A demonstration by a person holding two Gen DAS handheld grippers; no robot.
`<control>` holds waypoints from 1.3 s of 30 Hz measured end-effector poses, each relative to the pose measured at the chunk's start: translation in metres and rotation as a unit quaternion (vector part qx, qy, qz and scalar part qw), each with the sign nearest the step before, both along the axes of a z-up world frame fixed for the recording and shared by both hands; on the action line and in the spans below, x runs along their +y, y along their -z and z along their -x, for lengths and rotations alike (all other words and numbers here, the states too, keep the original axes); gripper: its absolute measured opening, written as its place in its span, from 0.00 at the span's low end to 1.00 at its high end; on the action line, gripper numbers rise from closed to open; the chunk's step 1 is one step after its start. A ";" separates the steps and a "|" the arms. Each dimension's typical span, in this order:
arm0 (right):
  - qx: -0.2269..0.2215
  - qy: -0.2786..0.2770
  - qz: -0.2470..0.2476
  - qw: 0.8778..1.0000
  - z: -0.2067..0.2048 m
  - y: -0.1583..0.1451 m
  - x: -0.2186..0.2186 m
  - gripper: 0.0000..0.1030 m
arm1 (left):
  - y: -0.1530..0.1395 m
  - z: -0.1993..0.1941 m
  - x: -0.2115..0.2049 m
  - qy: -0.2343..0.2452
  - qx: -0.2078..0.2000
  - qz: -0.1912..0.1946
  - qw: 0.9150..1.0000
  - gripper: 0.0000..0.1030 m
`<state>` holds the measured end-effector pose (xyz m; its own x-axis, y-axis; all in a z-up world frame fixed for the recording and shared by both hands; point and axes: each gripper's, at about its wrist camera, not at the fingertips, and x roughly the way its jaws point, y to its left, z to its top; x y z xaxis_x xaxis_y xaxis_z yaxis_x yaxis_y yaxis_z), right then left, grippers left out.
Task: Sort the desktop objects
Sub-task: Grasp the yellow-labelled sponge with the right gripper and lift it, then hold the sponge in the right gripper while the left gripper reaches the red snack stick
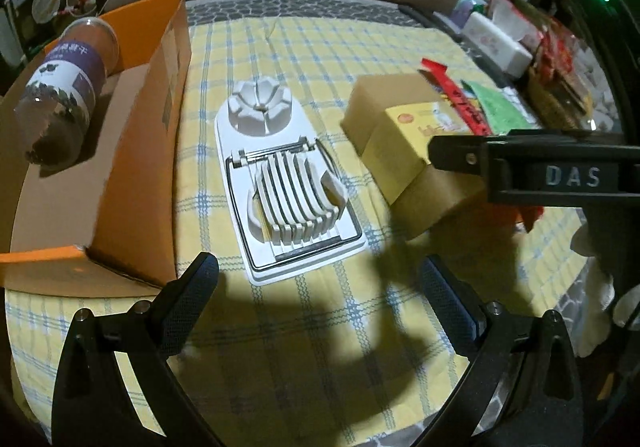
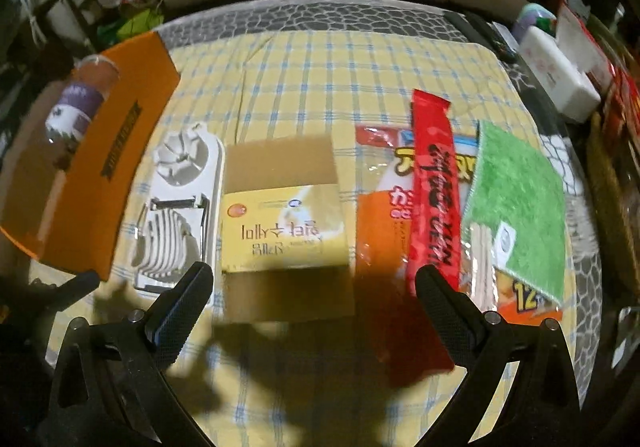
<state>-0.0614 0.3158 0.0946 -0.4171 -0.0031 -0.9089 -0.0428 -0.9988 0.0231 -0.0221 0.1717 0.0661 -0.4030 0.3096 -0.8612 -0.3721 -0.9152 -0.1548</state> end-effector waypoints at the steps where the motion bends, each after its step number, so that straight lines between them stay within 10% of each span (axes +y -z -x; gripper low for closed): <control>1: -0.002 -0.001 -0.004 1.000 0.003 0.004 -0.001 0.99 | 0.002 0.001 0.000 -0.001 -0.001 0.001 1.000 0.98; 18: -0.025 0.011 0.012 1.000 0.030 0.034 0.001 0.99 | 0.036 0.026 0.014 -0.060 -0.029 0.024 0.997 0.98; 23: -0.027 -0.004 0.035 0.999 0.030 0.034 -0.001 0.81 | 0.037 0.019 0.014 -0.066 -0.033 0.010 0.997 0.98; 39: 0.064 0.061 0.142 0.986 0.011 -0.034 0.057 0.77 | 0.002 -0.004 0.024 -0.041 -0.024 -0.032 0.998 0.98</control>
